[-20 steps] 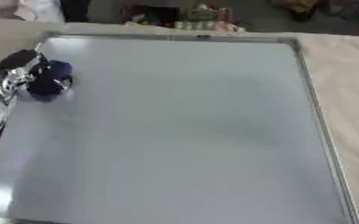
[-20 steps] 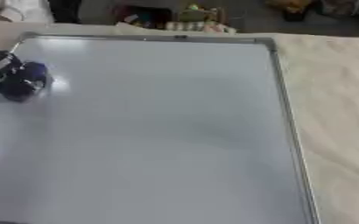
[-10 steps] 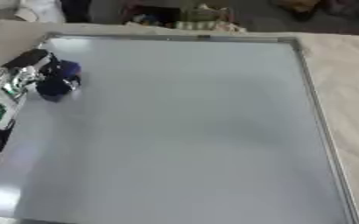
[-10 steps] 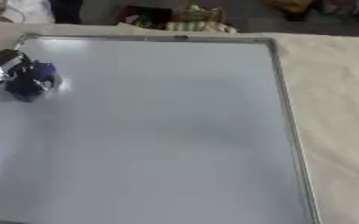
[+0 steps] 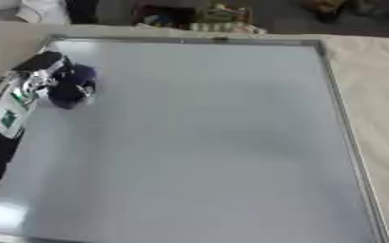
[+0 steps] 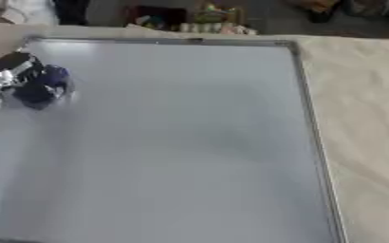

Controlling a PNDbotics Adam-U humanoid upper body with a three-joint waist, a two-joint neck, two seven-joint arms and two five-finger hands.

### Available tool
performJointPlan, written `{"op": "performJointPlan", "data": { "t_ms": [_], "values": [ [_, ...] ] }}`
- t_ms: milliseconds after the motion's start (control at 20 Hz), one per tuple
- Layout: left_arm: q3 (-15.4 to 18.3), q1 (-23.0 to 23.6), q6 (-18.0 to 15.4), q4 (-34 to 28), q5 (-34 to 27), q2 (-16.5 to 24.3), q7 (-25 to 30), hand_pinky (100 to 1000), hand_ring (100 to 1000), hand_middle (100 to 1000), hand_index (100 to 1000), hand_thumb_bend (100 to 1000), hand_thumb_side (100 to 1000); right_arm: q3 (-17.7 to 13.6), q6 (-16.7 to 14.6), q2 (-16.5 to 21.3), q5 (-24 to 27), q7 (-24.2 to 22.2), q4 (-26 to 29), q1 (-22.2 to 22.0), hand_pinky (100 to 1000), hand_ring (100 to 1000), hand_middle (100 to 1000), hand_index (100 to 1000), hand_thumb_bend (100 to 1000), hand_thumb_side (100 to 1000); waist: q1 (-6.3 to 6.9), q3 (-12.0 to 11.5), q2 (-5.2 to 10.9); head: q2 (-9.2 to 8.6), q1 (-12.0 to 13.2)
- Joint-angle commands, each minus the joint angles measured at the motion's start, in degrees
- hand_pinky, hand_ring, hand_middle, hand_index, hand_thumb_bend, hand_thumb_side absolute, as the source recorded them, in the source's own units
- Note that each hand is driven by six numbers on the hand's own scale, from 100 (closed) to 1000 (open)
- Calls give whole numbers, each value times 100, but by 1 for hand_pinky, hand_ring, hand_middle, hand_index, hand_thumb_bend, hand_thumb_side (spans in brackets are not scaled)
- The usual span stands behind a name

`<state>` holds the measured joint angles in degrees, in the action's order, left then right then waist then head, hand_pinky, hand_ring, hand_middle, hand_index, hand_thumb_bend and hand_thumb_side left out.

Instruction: Wipe the whiteboard clean with a brush.

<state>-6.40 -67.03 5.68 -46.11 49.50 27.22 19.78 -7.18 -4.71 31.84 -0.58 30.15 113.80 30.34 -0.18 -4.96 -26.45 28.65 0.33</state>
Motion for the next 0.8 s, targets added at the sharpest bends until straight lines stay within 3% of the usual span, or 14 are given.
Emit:
{"op": "performJointPlan", "data": {
  "t_ms": [50,800],
  "values": [
    [-187,29,8,-24,-63,-194,92,402,400,148,193,159,375,-61,-5,78,27,30,79,85,865,864,692,849,100,1000,-35,28,132,37,15],
    [-410,28,59,-28,-136,-419,230,389,386,129,173,147,388,-58,3,51,48,32,79,100,865,862,691,847,100,1000,-50,21,228,110,71]
  ]
}}
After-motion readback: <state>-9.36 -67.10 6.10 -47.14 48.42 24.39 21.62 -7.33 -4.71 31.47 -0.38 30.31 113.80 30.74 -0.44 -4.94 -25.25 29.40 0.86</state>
